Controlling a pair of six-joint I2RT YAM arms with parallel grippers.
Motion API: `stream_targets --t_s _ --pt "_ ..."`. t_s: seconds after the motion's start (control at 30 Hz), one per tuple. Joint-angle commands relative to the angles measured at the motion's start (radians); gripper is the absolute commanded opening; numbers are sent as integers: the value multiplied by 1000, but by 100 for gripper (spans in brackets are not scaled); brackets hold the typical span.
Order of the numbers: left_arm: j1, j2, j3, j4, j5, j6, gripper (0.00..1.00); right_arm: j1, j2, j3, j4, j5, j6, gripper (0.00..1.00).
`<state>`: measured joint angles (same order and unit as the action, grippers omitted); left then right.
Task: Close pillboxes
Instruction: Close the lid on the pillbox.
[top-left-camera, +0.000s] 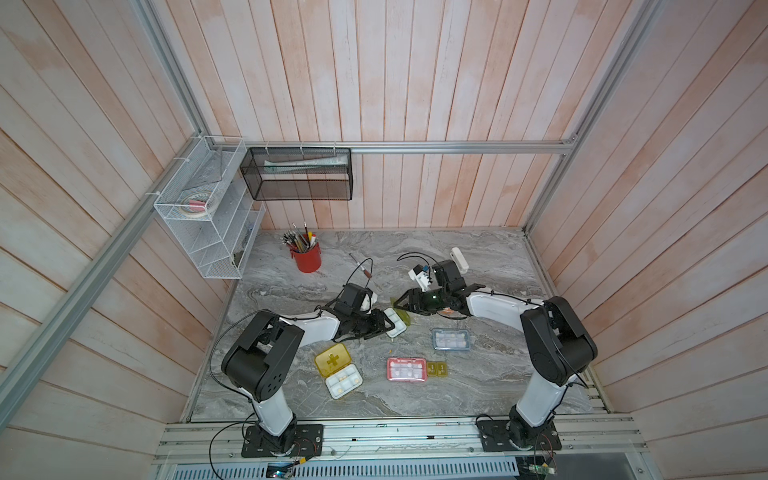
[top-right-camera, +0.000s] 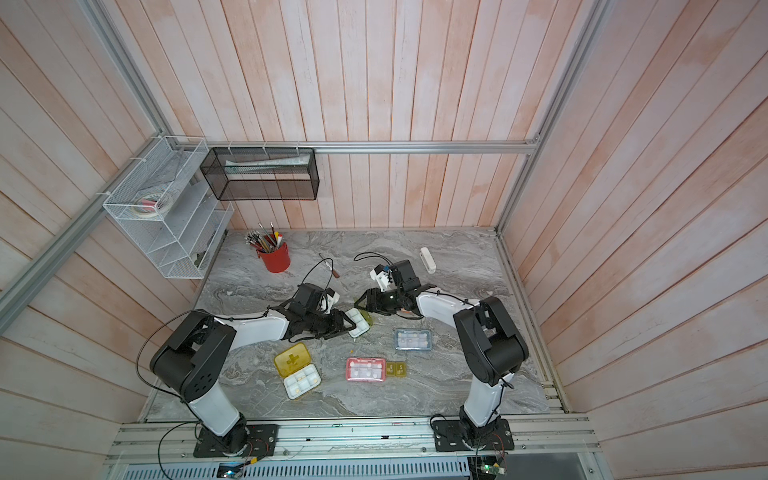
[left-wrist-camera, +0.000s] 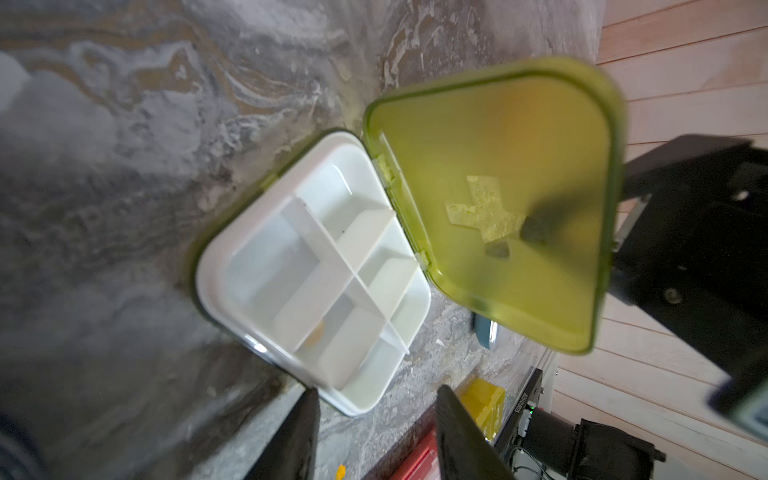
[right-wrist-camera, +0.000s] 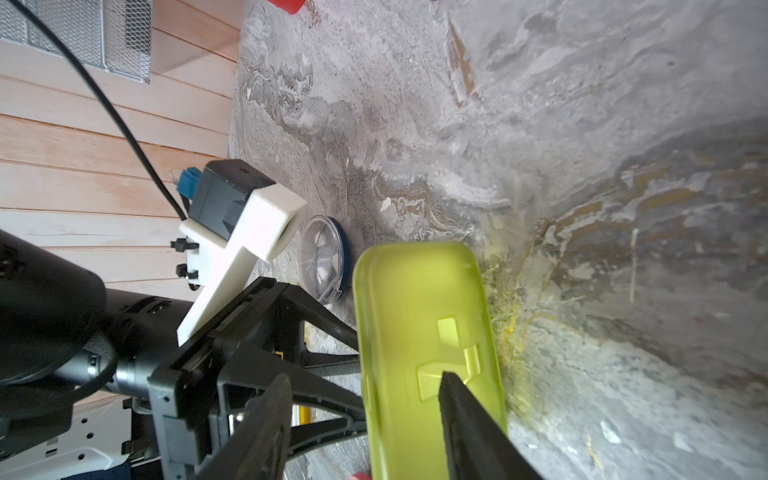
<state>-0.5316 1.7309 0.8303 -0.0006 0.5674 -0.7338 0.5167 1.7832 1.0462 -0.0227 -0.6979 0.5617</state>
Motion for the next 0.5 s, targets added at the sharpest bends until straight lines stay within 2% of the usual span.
stream_targets --t_s 0.0,0.47 --pt "-4 10 9 7 -12 17 48 12 -14 23 -19 -2 13 59" --pt "-4 -11 -4 1 -19 24 48 32 -5 33 -7 -5 31 59"
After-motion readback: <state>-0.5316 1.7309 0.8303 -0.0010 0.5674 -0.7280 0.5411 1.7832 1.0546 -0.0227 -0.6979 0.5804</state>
